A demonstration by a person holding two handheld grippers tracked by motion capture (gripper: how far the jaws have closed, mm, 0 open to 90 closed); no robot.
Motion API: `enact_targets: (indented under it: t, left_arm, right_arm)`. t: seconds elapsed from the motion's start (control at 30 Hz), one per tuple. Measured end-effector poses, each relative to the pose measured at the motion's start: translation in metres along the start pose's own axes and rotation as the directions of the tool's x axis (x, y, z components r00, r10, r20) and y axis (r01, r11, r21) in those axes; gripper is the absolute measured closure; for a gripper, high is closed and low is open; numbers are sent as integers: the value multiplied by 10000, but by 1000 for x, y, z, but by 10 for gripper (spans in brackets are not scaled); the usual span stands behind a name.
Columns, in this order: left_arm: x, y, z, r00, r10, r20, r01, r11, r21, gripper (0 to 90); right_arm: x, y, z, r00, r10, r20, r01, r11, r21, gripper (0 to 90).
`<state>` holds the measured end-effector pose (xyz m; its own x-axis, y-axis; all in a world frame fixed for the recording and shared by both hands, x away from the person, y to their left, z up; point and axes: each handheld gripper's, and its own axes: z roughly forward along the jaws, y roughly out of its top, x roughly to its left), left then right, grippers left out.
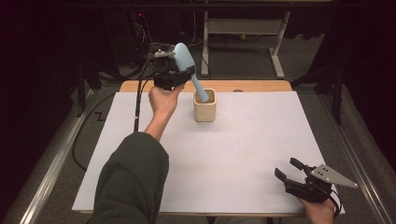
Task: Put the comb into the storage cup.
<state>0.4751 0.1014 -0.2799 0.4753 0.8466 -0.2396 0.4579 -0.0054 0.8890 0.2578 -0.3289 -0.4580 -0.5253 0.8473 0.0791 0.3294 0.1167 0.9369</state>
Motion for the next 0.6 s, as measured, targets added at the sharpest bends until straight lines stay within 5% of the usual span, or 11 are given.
enact_targets:
  t: [0.6]
  left_arm:
    - [4,-8,17,9990,207,-398,-193,9992,351,530]
  right_arm:
    - [0,0,-1,10000,69,39,-69,10000,8,257]
